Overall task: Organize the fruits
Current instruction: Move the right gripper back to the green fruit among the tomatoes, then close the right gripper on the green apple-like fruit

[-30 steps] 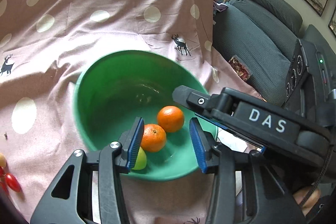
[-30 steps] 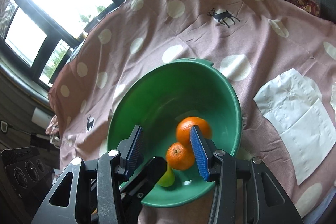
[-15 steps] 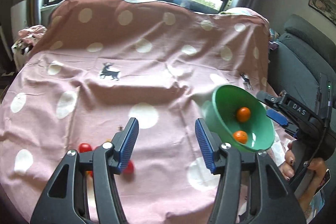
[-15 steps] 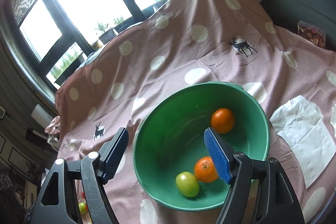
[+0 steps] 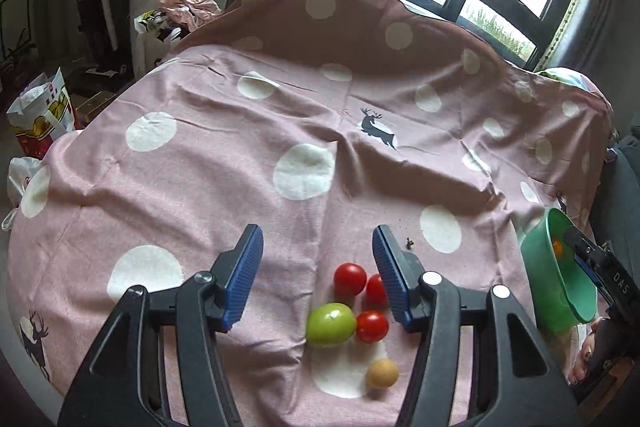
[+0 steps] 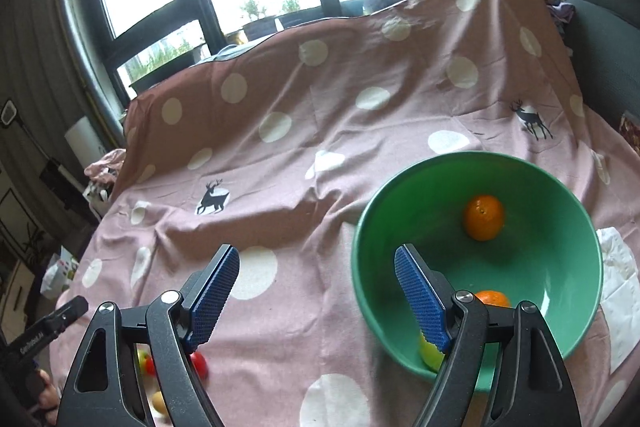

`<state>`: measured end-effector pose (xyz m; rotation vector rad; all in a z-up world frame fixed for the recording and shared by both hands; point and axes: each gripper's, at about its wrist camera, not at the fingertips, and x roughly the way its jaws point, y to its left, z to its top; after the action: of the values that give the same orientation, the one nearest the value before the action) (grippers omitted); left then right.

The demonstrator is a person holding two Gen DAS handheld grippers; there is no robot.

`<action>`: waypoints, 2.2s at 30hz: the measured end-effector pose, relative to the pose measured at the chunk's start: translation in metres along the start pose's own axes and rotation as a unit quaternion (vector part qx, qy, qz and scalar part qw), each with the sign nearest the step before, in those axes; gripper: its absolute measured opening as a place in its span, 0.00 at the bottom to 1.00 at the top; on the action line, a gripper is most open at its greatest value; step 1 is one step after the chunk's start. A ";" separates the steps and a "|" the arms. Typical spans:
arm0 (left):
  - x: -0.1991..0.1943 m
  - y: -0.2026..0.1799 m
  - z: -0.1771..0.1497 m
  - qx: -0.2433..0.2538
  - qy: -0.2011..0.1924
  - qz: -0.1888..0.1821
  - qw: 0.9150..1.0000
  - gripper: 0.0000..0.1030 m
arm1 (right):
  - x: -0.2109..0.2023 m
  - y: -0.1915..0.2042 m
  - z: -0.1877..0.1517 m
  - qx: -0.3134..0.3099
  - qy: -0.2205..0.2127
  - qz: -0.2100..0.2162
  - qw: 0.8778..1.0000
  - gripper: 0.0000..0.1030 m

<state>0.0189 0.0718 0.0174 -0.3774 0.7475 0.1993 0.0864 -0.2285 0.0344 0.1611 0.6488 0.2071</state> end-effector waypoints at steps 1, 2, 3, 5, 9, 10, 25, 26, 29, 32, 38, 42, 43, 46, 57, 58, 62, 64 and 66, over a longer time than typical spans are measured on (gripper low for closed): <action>0.001 0.004 0.001 -0.007 0.001 0.007 1.000 0.55 | 0.001 0.007 -0.002 -0.009 0.002 0.004 1.000 0.78; 0.001 0.008 0.001 -0.014 0.001 0.013 1.000 0.55 | 0.003 0.014 -0.005 -0.019 0.004 0.008 1.000 0.78; 0.001 0.012 0.002 -0.018 0.001 0.016 1.000 0.55 | 0.005 0.021 -0.008 -0.028 0.008 0.013 0.999 0.78; 0.000 0.018 0.003 -0.026 -0.002 0.016 1.000 0.55 | 0.010 0.034 -0.013 -0.043 0.021 0.025 0.999 0.78; 0.002 0.028 0.005 -0.039 0.001 0.027 0.999 0.55 | 0.022 0.060 -0.028 -0.088 0.041 0.031 0.995 0.78; 0.003 0.030 0.005 -0.041 0.004 0.028 0.999 0.55 | 0.025 0.066 -0.032 -0.097 0.046 0.029 0.994 0.78; 0.014 0.051 0.009 -0.092 0.025 -0.001 0.995 0.51 | 0.054 0.127 -0.049 -0.105 0.187 0.173 0.961 0.46; 0.015 0.052 0.010 -0.096 0.027 -0.002 0.995 0.49 | 0.058 0.134 -0.050 -0.106 0.204 0.183 0.956 0.45; 0.018 0.056 0.011 -0.102 0.034 0.002 0.994 0.49 | 0.069 0.153 -0.055 -0.116 0.254 0.210 0.937 0.42; 0.020 0.059 0.011 -0.111 0.041 0.003 0.993 0.49 | 0.076 0.167 -0.063 -0.137 0.299 0.226 0.917 0.41; 0.022 0.059 0.011 -0.128 0.052 -0.027 0.990 0.49 | 0.090 0.176 -0.074 -0.170 0.330 0.217 0.903 0.41; 0.022 0.054 0.010 -0.118 0.057 -0.035 0.991 0.49 | 0.092 0.180 -0.081 -0.184 0.341 0.225 0.894 0.41; 0.023 0.051 0.010 -0.110 0.059 -0.035 0.992 0.49 | 0.091 0.179 -0.081 -0.184 0.338 0.224 0.895 0.41; 0.024 0.050 0.010 -0.104 0.062 -0.046 0.992 0.49 | 0.090 0.179 -0.082 -0.181 0.333 0.221 0.899 0.41; 0.019 0.045 0.007 -0.101 0.057 -0.046 0.992 0.49 | 0.088 0.169 -0.081 -0.160 0.320 0.236 0.903 0.40; 0.018 0.044 0.007 -0.101 0.054 -0.044 0.992 0.49 | 0.089 0.167 -0.081 -0.149 0.322 0.238 0.904 0.38; 0.017 0.041 0.007 -0.102 0.049 -0.042 0.993 0.49 | 0.091 0.149 -0.078 -0.102 0.335 0.259 0.900 0.31; 0.017 0.039 0.007 -0.101 0.048 -0.037 0.993 0.49 | 0.089 0.146 -0.079 -0.101 0.335 0.265 0.899 0.30; 0.017 0.038 0.006 -0.099 0.048 -0.032 0.993 0.49 | 0.085 0.148 -0.080 -0.111 0.342 0.264 0.895 0.30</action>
<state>0.0236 0.1097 -0.0001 -0.6017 0.8118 0.1954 0.0826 -0.0585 -0.0464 0.0341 1.2706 0.8897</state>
